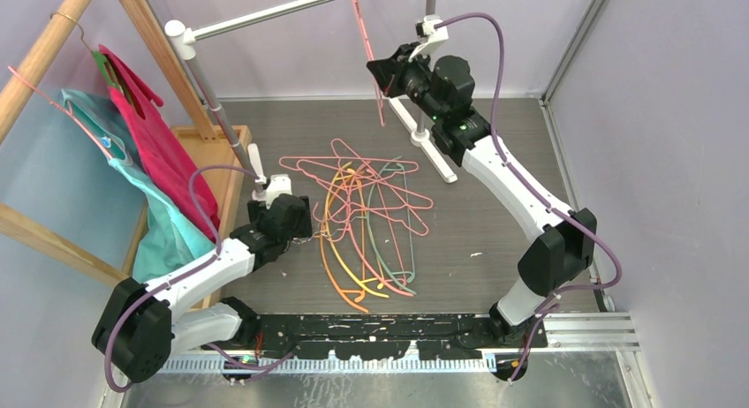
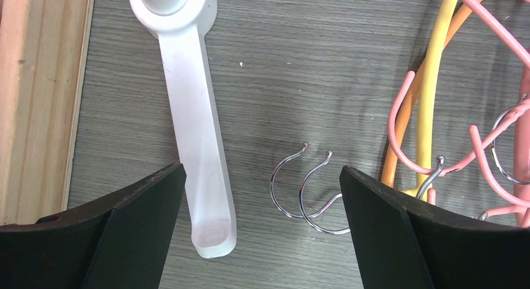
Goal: Organize the hangers
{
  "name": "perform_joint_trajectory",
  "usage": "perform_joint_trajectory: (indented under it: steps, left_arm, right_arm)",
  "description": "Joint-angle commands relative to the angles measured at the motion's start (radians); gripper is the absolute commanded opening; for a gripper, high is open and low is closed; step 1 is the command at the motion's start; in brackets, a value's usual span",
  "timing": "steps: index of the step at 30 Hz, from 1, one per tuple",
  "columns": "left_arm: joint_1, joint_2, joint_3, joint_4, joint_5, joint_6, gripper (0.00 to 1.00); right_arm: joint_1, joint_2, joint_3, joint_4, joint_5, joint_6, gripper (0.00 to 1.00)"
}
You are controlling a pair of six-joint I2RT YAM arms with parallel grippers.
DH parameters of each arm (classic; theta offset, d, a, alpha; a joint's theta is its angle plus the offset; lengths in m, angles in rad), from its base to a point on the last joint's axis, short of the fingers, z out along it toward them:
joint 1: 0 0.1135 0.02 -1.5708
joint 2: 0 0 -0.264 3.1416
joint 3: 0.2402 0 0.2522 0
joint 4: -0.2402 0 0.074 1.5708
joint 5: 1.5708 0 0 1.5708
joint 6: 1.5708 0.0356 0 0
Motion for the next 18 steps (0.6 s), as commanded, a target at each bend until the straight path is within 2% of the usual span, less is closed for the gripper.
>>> perform_joint_trajectory:
  steps: [1,18]
  left_arm:
    - [0.004,-0.008,0.035,0.027,-0.027,-0.004,0.98]
    - [0.004,0.008,0.030,0.032,-0.016,-0.016,0.98]
  right_arm:
    - [-0.050,-0.015,0.030,0.087,-0.017,0.050,0.01]
    - [-0.223,-0.108,-0.163,0.114,0.003,0.129,0.01]
